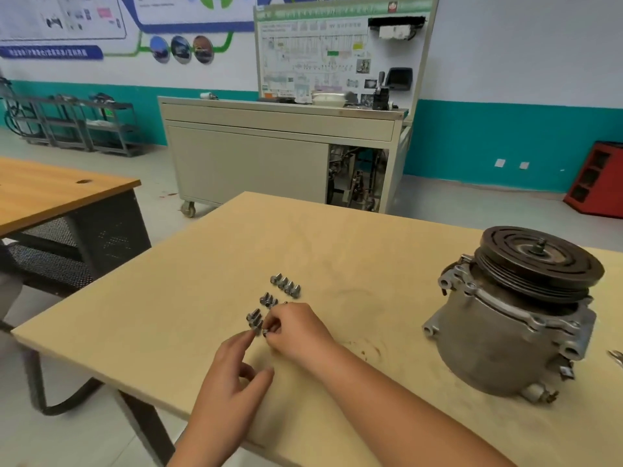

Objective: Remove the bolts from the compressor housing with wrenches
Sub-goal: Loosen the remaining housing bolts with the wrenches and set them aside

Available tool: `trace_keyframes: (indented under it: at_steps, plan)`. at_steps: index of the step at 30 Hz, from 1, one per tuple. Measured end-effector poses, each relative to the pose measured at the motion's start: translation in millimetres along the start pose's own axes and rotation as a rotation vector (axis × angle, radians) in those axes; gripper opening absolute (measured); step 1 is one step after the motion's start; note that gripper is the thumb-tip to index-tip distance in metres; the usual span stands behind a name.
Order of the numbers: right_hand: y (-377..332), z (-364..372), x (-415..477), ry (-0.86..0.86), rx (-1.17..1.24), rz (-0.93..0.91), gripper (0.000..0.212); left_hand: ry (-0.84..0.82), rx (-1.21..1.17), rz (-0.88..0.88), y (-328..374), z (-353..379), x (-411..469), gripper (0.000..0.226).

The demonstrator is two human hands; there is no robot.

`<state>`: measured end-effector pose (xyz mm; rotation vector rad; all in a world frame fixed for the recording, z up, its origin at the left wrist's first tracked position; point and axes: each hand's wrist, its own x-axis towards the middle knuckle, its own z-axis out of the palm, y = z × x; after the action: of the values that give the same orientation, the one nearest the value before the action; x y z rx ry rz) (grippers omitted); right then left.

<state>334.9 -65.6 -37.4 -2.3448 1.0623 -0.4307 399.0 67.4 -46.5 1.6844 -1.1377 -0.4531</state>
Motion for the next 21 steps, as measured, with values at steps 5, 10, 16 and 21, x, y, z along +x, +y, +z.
trace_keyframes:
  at_steps: [5,10,16,21]
  plan:
    - [-12,-34,-41,0.073,0.049,-0.054,0.034,0.012,-0.157,0.265,26,17,2,0.033]
    - [16,-106,-144,0.852,0.421,-0.263,0.036,0.002,-0.403,0.567,84,63,27,0.028]
    - [97,-153,-193,1.269,0.903,0.239,0.041,-0.292,-0.589,0.124,142,180,69,0.028]
    - [113,-150,-161,1.152,0.726,0.358,0.051,-0.514,-0.95,-0.293,146,229,60,0.057]
